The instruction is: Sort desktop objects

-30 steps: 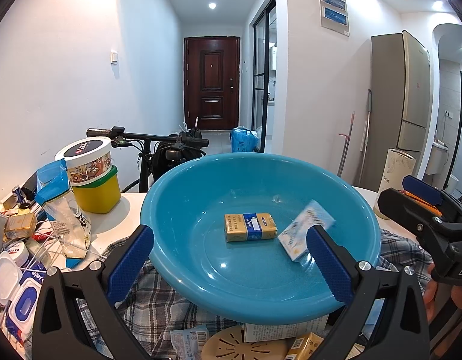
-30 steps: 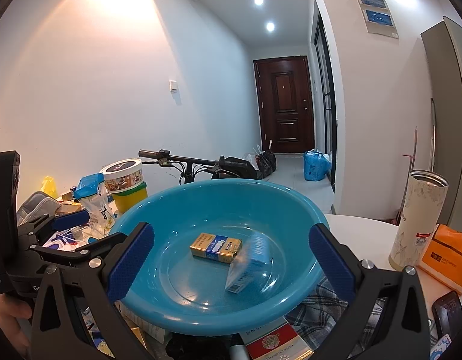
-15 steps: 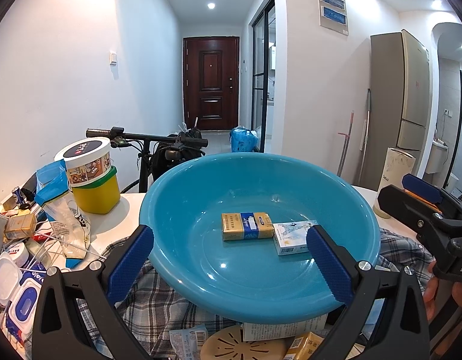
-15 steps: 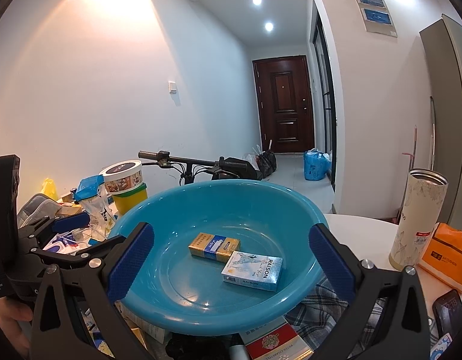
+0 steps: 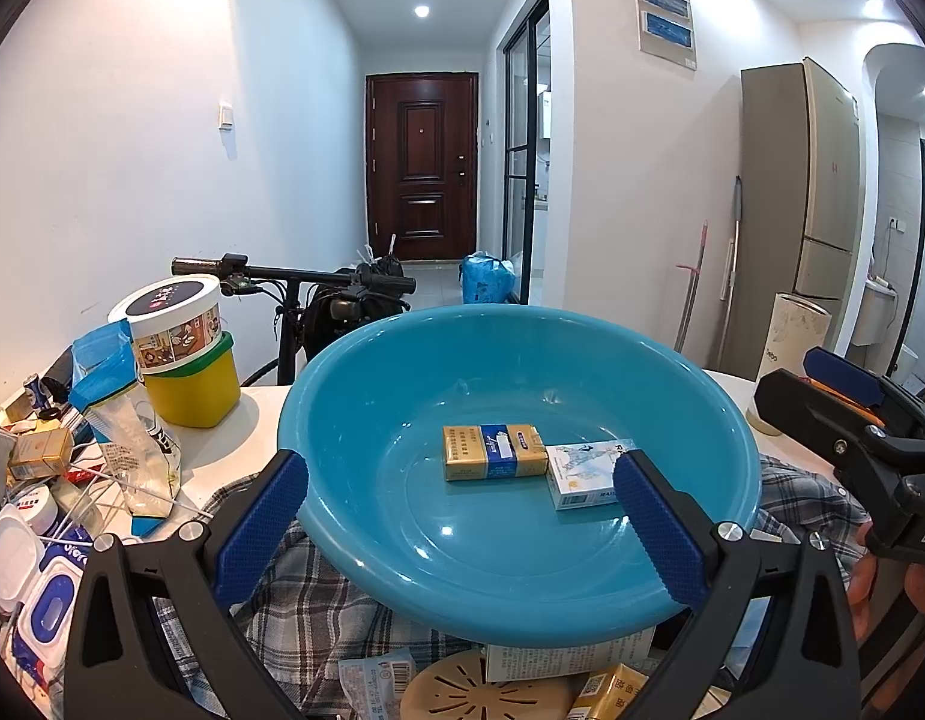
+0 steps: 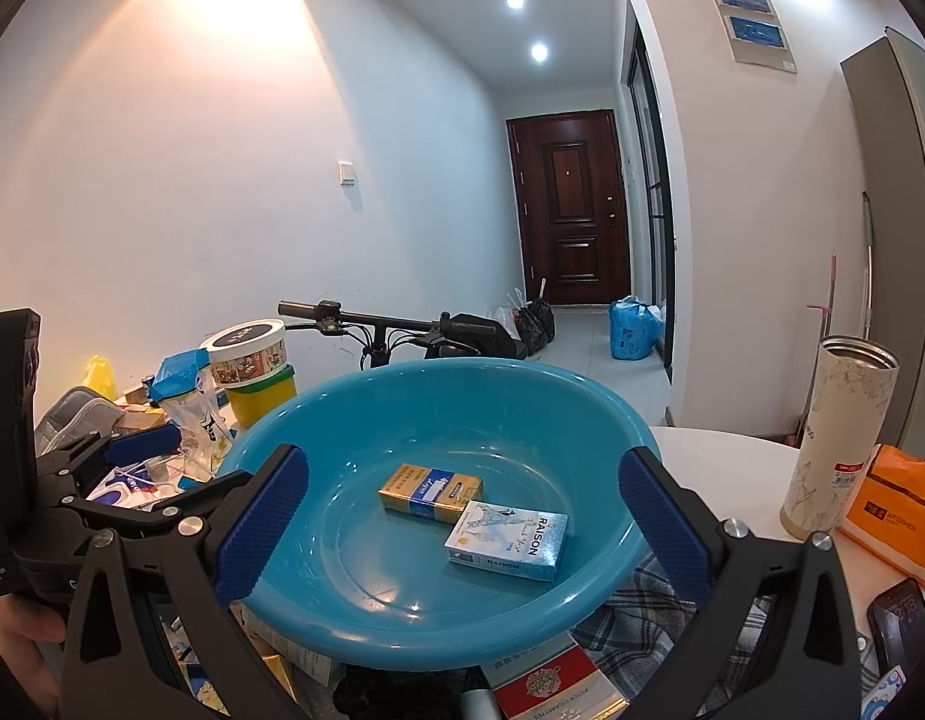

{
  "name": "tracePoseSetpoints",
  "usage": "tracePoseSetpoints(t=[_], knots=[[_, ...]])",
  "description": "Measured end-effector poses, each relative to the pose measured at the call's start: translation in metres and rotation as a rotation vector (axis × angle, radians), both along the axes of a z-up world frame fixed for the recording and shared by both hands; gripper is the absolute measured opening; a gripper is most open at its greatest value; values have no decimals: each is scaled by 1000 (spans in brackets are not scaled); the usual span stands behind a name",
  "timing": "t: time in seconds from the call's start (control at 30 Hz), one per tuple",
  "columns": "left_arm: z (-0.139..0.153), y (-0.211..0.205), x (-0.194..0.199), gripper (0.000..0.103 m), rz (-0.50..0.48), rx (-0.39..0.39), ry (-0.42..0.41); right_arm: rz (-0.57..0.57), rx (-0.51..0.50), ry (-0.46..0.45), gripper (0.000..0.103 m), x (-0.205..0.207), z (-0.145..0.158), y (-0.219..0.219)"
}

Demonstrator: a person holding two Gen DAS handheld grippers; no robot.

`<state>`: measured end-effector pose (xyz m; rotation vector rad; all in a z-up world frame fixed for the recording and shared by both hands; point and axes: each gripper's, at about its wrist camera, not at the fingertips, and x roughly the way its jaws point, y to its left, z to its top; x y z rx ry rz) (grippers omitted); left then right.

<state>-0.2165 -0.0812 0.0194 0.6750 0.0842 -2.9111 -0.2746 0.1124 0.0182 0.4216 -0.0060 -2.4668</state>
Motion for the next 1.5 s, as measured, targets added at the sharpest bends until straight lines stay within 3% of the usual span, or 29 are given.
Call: tracePoseSetpoints(t=[1.5], knots=[[5, 8, 6, 103, -24, 15, 12, 1, 1, 3, 103, -1, 1, -3]])
